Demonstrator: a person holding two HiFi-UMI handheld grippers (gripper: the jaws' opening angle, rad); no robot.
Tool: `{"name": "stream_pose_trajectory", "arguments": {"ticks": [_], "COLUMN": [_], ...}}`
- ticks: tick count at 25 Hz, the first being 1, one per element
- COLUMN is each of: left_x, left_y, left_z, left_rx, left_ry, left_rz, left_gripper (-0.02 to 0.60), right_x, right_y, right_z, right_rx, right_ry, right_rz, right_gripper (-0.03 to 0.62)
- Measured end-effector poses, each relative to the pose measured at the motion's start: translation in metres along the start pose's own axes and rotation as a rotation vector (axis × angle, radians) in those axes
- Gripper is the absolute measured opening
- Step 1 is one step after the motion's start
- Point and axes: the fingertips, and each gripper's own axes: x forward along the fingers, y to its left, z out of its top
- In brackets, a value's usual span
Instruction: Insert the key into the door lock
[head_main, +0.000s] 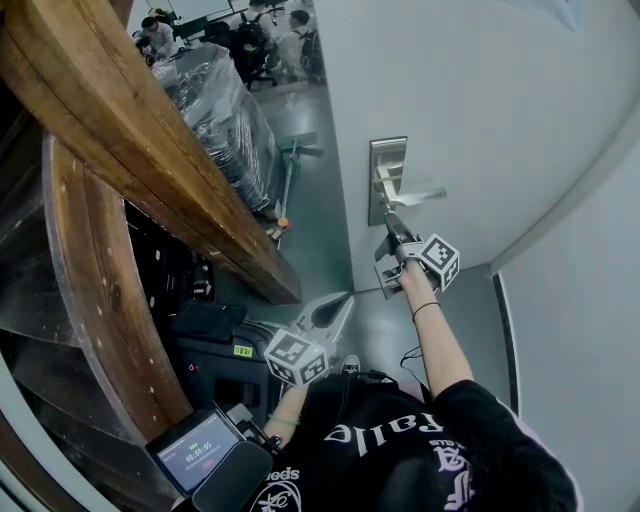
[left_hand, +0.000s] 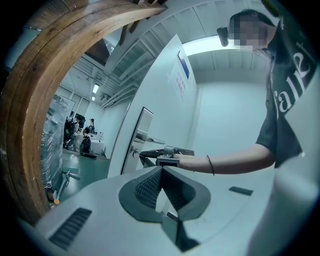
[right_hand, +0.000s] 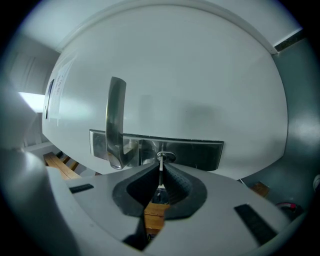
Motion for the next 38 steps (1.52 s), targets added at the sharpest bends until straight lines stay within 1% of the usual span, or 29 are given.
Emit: {"name": "stream_pose_trajectory", "arguments": {"ticks": [6,8,10,11,12,14,15,18,21,24,26,28,30,34,38], "left_x": [-0.007,-0.009,-0.011,-0.012,-0.012,-0.012,-0.013,-0.013,-0.012,-0.009,-0.008,-0.006,-0.006,-0.005,-0.003], "left_y": [0.009,0.011,0.013,0.014,0.015,0.018,0.019,0.020,0.023,0.023,0.023,0.024,0.026,0.026,0.019], "left_z": [0.003,0.006,0.009,0.009,0.009,0.008,0.008,0.007,0.006,0.005,0.003,0.001,0.000,0.002,0.001], "left_rx": [-0.004,-0.008,-0.015,-0.017,-0.016,-0.013,-0.013,-0.013,-0.012,-0.017,-0.022,-0.025,-0.031,-0.056,-0.069], "left_ry": [-0.017,-0.033,-0.045,-0.045,-0.044,-0.040,-0.039,-0.040,-0.038,-0.035,-0.035,-0.032,-0.033,-0.049,-0.056], "left_rz": [0.020,0.017,0.017,0.020,0.023,0.028,0.030,0.031,0.034,0.036,0.036,0.039,0.046,0.061,0.072], "left_gripper": [0.005,0.005,0.005,0.005,0.005,0.005,0.005,0.005,0.005,0.005,0.005,0.005,0.005,0.005,0.005], "right_x": [0.010,0.011,0.014,0.015,0.017,0.022,0.024,0.028,0.033,0.036,0.037,0.037,0.034,0.017,-0.005], "right_y": [-0.004,-0.003,-0.003,-0.002,-0.003,-0.006,-0.007,-0.007,-0.007,-0.007,-0.006,-0.007,-0.007,-0.012,-0.016], "right_z": [0.002,0.002,0.002,0.003,0.003,0.004,0.004,0.006,0.007,0.008,0.008,0.004,0.002,-0.005,-0.013], "right_rx": [-0.003,-0.026,-0.073,-0.070,-0.030,0.090,0.098,-0.035,-0.055,-0.082,-0.147,-0.210,-0.219,-0.229,-0.258], "right_ry": [-0.002,0.001,0.010,0.011,0.003,-0.029,-0.039,-0.020,-0.010,-0.023,-0.016,0.015,0.037,0.074,0.128], "right_rz": [0.016,0.024,0.009,0.002,0.004,0.027,0.032,0.009,0.000,-0.015,-0.025,-0.030,-0.029,-0.033,-0.039], "right_gripper": [0.034,0.032,0.034,0.034,0.034,0.033,0.032,0.034,0.034,0.034,0.034,0.036,0.045,0.104,0.107]}}
